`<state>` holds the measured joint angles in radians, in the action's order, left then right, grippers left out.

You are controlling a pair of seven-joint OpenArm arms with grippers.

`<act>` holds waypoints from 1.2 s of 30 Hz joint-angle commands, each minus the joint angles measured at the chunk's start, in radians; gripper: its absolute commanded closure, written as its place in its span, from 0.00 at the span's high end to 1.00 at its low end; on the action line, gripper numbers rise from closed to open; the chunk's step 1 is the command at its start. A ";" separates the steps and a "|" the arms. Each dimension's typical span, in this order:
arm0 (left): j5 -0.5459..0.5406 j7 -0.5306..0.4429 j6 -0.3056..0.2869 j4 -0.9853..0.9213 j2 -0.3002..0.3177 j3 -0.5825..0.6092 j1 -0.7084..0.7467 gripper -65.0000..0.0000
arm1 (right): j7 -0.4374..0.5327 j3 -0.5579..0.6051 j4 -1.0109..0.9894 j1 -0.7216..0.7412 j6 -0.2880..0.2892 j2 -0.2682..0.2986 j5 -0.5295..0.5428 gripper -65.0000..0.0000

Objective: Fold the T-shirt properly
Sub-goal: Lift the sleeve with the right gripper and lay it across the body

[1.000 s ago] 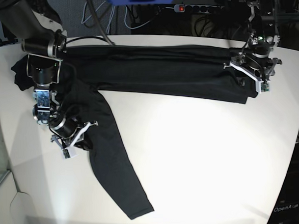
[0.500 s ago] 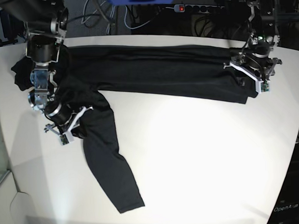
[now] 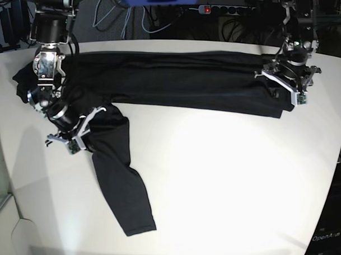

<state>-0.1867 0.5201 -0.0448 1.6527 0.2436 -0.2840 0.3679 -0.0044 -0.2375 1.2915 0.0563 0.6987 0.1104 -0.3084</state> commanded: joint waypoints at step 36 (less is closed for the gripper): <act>-0.001 -0.021 0.004 0.014 0.010 -0.001 -0.008 0.49 | -0.029 0.188 0.609 -0.430 -0.001 -0.219 0.018 0.00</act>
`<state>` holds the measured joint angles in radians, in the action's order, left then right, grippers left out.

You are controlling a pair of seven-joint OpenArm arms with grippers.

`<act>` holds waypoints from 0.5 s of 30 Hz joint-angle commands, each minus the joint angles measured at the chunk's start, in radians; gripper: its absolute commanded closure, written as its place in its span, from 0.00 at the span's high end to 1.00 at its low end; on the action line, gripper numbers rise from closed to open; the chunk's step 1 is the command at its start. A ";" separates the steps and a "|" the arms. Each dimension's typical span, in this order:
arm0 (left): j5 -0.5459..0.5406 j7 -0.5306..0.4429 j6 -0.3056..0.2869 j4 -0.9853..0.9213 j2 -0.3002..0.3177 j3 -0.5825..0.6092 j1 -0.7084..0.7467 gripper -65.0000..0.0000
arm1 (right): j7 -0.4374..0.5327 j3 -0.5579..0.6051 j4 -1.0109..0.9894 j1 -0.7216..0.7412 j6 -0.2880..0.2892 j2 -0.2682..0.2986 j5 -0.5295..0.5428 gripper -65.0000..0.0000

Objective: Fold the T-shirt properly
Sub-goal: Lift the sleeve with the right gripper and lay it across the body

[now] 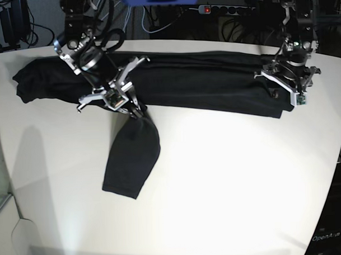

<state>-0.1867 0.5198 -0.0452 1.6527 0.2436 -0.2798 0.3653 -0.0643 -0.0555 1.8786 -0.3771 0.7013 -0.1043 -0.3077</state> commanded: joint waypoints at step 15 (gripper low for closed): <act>-0.001 -0.020 0.005 0.014 0.010 -0.005 -0.007 0.49 | 0.033 0.112 0.023 -0.093 -0.003 -0.016 0.017 0.00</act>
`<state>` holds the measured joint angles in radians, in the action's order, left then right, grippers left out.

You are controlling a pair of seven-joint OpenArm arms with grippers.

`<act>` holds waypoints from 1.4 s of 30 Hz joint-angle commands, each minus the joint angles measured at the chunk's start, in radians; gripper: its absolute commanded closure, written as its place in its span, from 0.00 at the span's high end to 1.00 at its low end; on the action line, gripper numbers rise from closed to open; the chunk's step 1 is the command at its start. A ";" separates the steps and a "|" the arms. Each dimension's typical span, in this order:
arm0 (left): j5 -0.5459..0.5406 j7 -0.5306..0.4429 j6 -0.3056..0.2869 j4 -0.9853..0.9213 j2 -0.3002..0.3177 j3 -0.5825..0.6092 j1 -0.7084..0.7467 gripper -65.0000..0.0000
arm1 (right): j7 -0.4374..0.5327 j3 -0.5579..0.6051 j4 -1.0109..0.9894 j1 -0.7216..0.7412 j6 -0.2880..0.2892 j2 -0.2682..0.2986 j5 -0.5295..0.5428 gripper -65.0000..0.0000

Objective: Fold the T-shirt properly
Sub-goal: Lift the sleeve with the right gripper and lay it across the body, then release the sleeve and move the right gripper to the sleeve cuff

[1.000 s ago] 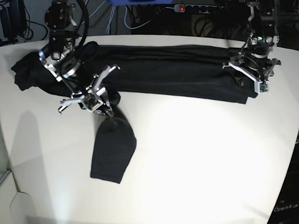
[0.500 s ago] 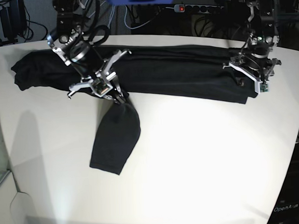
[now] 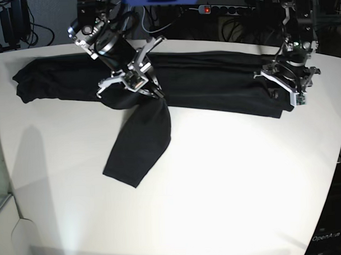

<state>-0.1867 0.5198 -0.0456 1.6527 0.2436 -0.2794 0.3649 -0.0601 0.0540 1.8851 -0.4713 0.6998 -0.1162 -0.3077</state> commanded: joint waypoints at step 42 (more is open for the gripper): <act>-0.001 -0.020 0.005 0.014 0.012 -0.005 -0.007 0.49 | 0.026 0.096 -0.129 -0.007 -0.002 -0.003 0.018 0.24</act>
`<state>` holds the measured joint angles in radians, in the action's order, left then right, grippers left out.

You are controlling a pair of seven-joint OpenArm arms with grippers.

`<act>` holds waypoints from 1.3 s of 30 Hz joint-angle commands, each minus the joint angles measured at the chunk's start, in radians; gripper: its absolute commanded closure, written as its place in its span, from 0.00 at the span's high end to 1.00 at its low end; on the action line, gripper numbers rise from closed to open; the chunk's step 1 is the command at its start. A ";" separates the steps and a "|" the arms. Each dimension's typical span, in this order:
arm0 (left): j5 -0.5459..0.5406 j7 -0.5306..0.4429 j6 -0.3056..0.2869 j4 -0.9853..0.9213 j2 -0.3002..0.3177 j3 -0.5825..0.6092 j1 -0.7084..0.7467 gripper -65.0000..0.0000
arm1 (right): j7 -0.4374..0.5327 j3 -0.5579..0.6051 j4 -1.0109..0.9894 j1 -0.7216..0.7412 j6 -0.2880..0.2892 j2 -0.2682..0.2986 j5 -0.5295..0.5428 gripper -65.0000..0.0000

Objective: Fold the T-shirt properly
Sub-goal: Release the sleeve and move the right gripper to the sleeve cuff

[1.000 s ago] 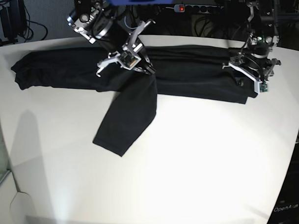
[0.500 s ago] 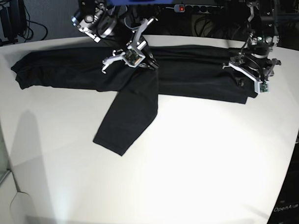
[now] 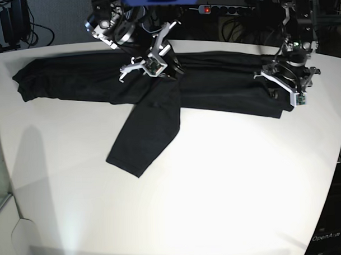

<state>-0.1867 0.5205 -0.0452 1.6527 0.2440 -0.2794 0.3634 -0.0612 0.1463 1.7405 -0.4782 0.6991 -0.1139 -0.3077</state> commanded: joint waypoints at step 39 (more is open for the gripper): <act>-0.010 -0.023 0.005 0.025 0.012 -0.011 0.003 0.50 | -0.286 -0.290 -0.506 0.763 -0.001 0.136 0.018 0.50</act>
<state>-0.1940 0.5205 -0.0452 1.6569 0.2466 -0.2859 0.3679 -0.3714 -0.1410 1.2179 0.2569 0.6991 0.0181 -0.3023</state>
